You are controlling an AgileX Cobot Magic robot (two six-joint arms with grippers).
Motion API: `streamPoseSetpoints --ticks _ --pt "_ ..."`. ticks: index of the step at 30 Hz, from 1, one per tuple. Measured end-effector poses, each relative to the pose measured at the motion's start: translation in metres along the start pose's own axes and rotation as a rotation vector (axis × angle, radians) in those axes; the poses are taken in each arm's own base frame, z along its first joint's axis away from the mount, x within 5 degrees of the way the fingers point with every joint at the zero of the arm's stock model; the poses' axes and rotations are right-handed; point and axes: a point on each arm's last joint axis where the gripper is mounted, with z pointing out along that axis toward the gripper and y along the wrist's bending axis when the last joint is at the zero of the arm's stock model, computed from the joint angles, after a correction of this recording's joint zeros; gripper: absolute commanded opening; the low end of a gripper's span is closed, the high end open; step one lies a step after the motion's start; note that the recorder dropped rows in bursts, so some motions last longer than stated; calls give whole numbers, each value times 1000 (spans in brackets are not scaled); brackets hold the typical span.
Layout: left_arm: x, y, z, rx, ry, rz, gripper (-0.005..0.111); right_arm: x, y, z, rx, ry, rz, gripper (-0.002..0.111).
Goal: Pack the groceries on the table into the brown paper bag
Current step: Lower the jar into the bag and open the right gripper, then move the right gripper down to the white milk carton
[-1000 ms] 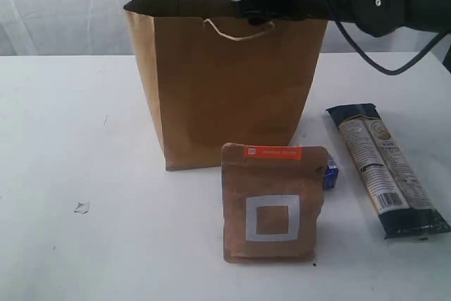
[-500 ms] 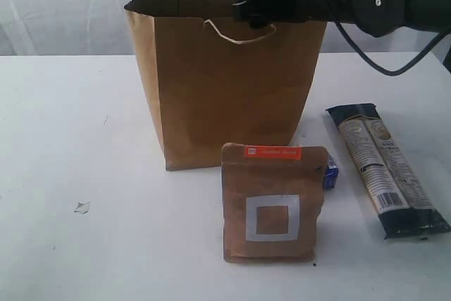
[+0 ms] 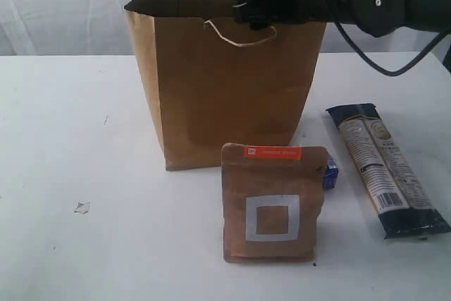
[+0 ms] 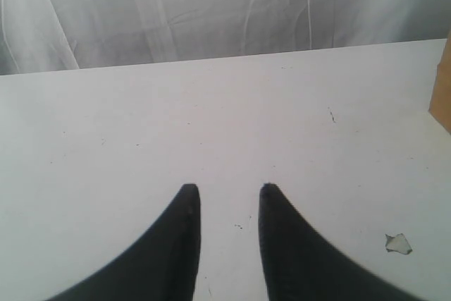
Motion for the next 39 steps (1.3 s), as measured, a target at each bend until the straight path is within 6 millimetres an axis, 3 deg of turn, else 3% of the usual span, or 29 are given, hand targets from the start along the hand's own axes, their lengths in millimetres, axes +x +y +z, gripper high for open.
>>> streamPoseSetpoints --ticks 8,15,30,36,39 --pt "0 0 0 0 0 0 35 0 0 0 0 2 2 67" --pt "0 0 0 0 0 0 35 -1 0 0 0 -12 5 88" --pt "0 0 0 0 0 0 35 -8 -1 -4 2 -37 1 91" --pt "0 0 0 0 0 0 35 -20 -2 -22 5 -34 -1 90" --pt "0 0 0 0 0 0 35 -32 -7 -47 18 -50 0 90"
